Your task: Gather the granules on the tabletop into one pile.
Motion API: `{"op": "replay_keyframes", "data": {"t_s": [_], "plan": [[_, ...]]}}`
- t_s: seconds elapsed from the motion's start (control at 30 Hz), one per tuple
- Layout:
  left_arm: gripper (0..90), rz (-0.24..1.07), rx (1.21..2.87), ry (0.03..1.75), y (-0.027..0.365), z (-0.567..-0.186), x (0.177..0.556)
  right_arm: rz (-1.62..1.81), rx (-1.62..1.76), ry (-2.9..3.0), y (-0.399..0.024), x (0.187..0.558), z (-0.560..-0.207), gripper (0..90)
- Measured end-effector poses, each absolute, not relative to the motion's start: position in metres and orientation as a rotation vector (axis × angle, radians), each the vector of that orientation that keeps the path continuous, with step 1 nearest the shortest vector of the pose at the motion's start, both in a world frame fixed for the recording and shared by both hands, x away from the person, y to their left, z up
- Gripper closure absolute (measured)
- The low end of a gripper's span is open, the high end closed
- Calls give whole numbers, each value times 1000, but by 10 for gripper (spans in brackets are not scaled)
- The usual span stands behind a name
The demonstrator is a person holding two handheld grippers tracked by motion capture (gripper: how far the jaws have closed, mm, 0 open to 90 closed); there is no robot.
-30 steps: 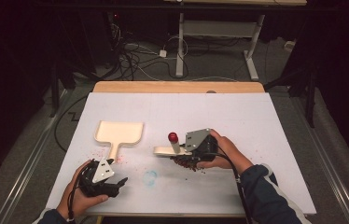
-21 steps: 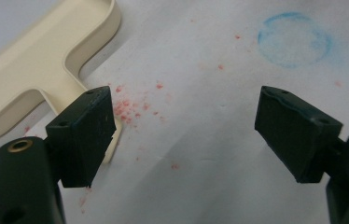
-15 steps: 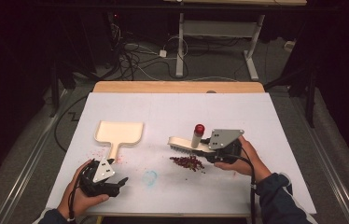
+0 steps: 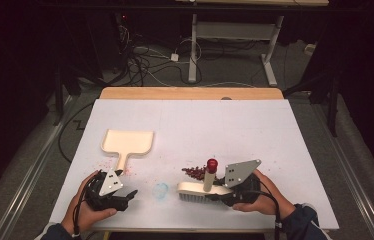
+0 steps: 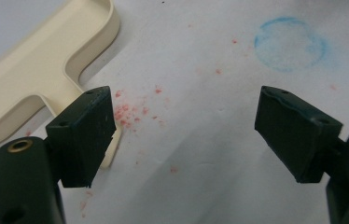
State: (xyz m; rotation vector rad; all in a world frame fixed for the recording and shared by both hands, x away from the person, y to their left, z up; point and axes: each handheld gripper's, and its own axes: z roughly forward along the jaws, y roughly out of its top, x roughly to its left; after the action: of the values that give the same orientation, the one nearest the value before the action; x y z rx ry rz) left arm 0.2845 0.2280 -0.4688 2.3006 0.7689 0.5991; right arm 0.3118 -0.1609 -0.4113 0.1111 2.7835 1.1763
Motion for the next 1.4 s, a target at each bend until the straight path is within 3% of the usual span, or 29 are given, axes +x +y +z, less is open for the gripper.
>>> {"op": "replay_keyframes", "data": {"t_s": [0.53,0.73,0.9,1.4], "plan": [[193,598,2313,764,227,-470,284,1176,324,2649,-168,347,-405,675],[194,613,2304,765,228,-468,282,1114,673,2463,-178,333,-394,674],[194,612,2303,765,225,-467,282,973,997,2287,-179,330,-406,674],[196,592,2261,776,229,-464,282,835,1172,2133,-110,316,-429,670]]}}
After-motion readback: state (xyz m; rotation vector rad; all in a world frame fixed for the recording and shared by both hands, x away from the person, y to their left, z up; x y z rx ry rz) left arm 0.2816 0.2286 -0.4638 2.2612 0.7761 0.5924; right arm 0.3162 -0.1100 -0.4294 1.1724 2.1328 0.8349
